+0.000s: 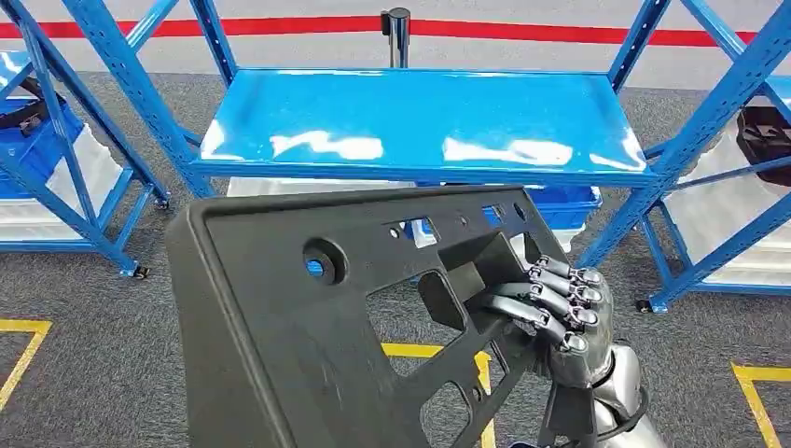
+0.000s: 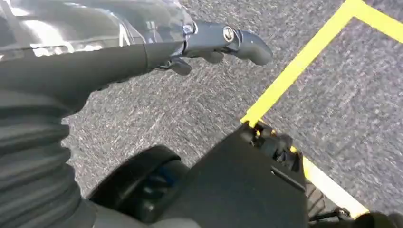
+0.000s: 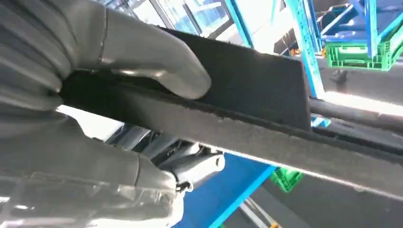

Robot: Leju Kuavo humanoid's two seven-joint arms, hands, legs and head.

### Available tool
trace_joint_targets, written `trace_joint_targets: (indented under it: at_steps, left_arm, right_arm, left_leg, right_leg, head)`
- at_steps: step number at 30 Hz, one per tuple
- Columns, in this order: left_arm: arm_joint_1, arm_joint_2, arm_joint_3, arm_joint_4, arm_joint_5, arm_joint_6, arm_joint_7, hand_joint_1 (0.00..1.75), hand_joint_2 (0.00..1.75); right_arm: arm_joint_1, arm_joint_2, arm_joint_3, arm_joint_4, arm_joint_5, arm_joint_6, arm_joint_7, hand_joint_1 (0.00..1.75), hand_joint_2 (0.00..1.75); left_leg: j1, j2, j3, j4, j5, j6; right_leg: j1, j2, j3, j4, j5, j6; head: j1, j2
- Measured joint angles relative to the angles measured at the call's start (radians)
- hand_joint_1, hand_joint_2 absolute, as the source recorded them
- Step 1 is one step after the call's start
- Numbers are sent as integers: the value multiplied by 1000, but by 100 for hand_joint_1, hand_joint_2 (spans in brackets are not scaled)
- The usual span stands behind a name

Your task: Take the parts from the cabinet and place them on the table.

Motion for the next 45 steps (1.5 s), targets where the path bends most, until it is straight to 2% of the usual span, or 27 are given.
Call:
trace_joint_targets:
  at_steps: [2, 3, 4, 6, 8, 9, 11, 13, 15, 18, 19, 20, 21, 23, 24, 25, 29, 31, 32, 34, 35, 36, 38, 39, 40, 44, 45]
  left_arm:
    - [-1, 0, 0, 0, 0, 0, -2, 0, 175]
    - [-3, 0, 0, 0, 1, 0, -2, 0, 175]
    - [-4, 0, 0, 0, 1, 1, -1, 0, 175]
    - [-3, 0, -1, 0, 1, 1, 2, 0, 175]
    - [0, 0, -2, 0, 0, 1, 4, 0, 175]
    - [3, 0, -3, 0, 0, 1, 4, 0, 175]
    - [5, 0, -3, 0, 0, 1, 5, 0, 175]
    - [3, 0, -4, 0, 0, 1, 5, 0, 175]
    - [3, -1, -4, 0, 0, 1, 4, 0, 175]
    - [4, -1, -4, 0, 1, 1, 4, 0, 175]
    - [4, -1, -4, 0, 0, 1, 4, 0, 175]
    - [4, -1, -4, 0, 0, 1, 5, 0, 175]
    - [3, -2, -5, 0, 0, 1, 5, 0, 175]
    - [2, -2, -5, 0, 0, 1, 6, 0, 175]
    - [1, -2, -6, 0, 0, 1, 7, 0, 175]
    - [-1, -2, -7, 0, -2, 1, 8, 0, 175]
    - [0, -2, -8, 0, -2, 1, 11, 0, 175]
    - [-1, -2, -13, 0, -3, 1, 14, 0, 175]
    - [-3, -2, -14, 0, -3, 1, 14, 0, 175]
    - [-9, -2, -15, 0, -2, 1, 12, 0, 175]
    - [-11, -2, -16, 0, -2, 2, 12, 0, 175]
    - [-10, -2, -16, 0, -3, 2, 16, 0, 175]
    - [-8, -2, -20, 0, -6, 2, 20, 0, 175]
    - [-5, -2, -21, 0, -7, 1, 21, 0, 175]
    - [-4, -2, -22, 0, -9, 1, 22, 0, 175]
    - [-1, -2, -22, 0, -9, 1, 22, 0, 175]
    - [-1, -3, -22, 0, -9, 1, 23, 0, 175]
  right_arm:
    - [1, 1, 0, 0, -5, 2, -1, 175, 175]
    - [2, 3, 1, 0, -8, 2, -1, 175, 175]
    - [2, 4, 1, 0, -11, 2, -1, 175, 175]
    - [3, 6, 1, 0, -17, 2, -3, 175, 175]
    - [3, 9, 0, 0, -19, 2, -3, 175, 175]
    - [3, 9, 0, 0, -19, 2, -3, 175, 175]
    - [4, 9, -1, 0, 4, -3, -3, 175, 175]
    - [4, 10, -2, 0, 24, -10, -3, 175, 175]
    - [5, 10, -6, 0, 39, -19, -3, 175, 175]
    - [9, 11, -13, 0, 48, -24, -2, 175, 175]
    - [11, 11, -14, 1, 50, -24, -2, 175, 175]
    - [14, 11, -14, 1, 50, -25, -2, 175, 175]
    - [14, 11, -14, 1, 50, -25, -2, 175, 175]
    - [14, 11, -15, 1, 52, -27, -1, 175, 175]
    - [14, 11, -16, 1, 53, -29, -1, 175, 175]
    - [16, 11, -15, 1, 53, -32, 0, 175, 175]
    - [15, 11, -14, 1, 58, -35, 1, 175, 175]
    - [14, 11, -14, 1, 59, -36, 1, 175, 175]
    - [14, 11, -14, 1, 59, -37, 1, 175, 175]
    - [15, 11, -14, 1, 60, -37, 2, 175, 175]
    - [15, 11, -14, 1, 60, -37, 2, 175, 175]
    - [15, 11, -14, 1, 61, -37, 2, 175, 175]
    - [14, 11, -14, 1, 61, -38, 3, 175, 175]
    - [14, 11, -14, 1, 61, -38, 3, 175, 175]
    - [15, 11, -14, 1, 61, -38, 3, 175, 175]
    - [14, 11, -13, 2, 62, -41, 3, 175, 175]
    - [12, 11, -14, 2, 62, -42, 3, 175, 175]
  left_leg:
    - [0, -1, -56, 154, -87, -3]
    - [0, -1, -79, 229, -115, -4]
    - [0, -1, -84, 264, -120, -5]
    - [1, 0, -36, 198, -68, -5]
    - [4, 0, 54, 16, 16, -3]
    - [2, -1, 75, -21, 5, -1]
    - [-3, -1, 67, -37, 8, 3]
    - [-5, -6, 59, -45, 2, 17]
    - [4, -11, 58, -52, 11, 31]
    - [4, -20, 47, -52, 17, 39]
    - [4, -27, 45, -51, 18, 39]
    - [5, -35, 45, -51, 19, 38]
    - [6, -44, 46, -51, 19, 37]
    - [8, -64, 49, -49, 20, 35]
    - [10, -74, 48, -48, 19, 30]
    - [6, -87, 36, -43, 22, 22]
    - [8, -127, 12, -47, 37, -6]
    - [2, -38, -10, 15, -7, -9]
    - [1, -21, -45, 94, -48, -10]
    - [1, -13, -107, 248, -107, -10]
    - [1, -13, -111, 272, -105, -10]
    - [0, -11, -92, 244, -82, -9]
    - [-1, 8, -9, 82, -1, -3]
    - [-8, 55, 34, -6, 35, 5]
    - [-21, 100, 40, -27, 22, 9]
    - [-24, 48, 27, -43, 27, 31]
    - [-16, 36, 28, -48, 34, 38]
  right_leg:
    - [3, -1, -7, 0, 5, -9]
    - [5, -1, -10, 1, 7, -11]
    - [6, -1, -12, 1, 9, -11]
    - [6, 0, -12, 3, 10, -10]
    - [5, 0, -9, 8, 8, -7]
    - [9, 0, -15, 10, 7, -2]
    - [13, 0, -24, 15, 14, 9]
    - [11, -6, -31, 15, 19, 19]
    - [11, -4, -46, 43, -13, 26]
    - [10, -4, -146, 262, -119, 29]
    - [10, -4, -170, 314, -128, 29]
    - [9, -4, -168, 314, -112, 30]
    - [9, -3, -143, 267, -75, 30]
    - [5, 19, -67, 112, 11, 30]
    - [-2, 69, -35, 43, 20, 29]
    - [0, 85, -30, 32, 17, 29]
    - [-2, 48, -37, 22, 7, 12]
    - [-4, 22, -33, 20, 7, -2]
    - [0, 7, -33, 20, 6, -7]
    - [6, -21, -33, 20, 6, -10]
    - [7, -34, -32, 21, 6, -10]
    - [8, -45, -31, 21, 5, -11]
    - [10, -64, -26, 21, 4, -10]
    - [11, -73, -23, 21, 2, -8]
    - [19, -81, -25, 25, 1, -5]
    - [22, -132, -25, 24, 3, 9]
    - [17, -97, -28, 32, -12, 17]
  head:
    - [-6, 0]
    - [-6, 0]
    - [-6, 0]
    - [-8, 0]
    - [-9, 0]
    - [-10, 0]
    - [-11, 0]
    - [-11, 0]
    - [-8, 0]
    - [4, 0]
    - [6, 0]
    - [7, 0]
    - [8, 0]
    - [9, 0]
    - [10, 0]
    - [10, 0]
    - [6, 0]
    - [-7, 0]
    - [-10, 0]
    - [-11, 0]
    - [-12, 0]
    - [-12, 0]
    - [-13, 0]
    - [-13, 0]
    - [-14, 0]
    - [-13, 0]
    - [-12, 0]
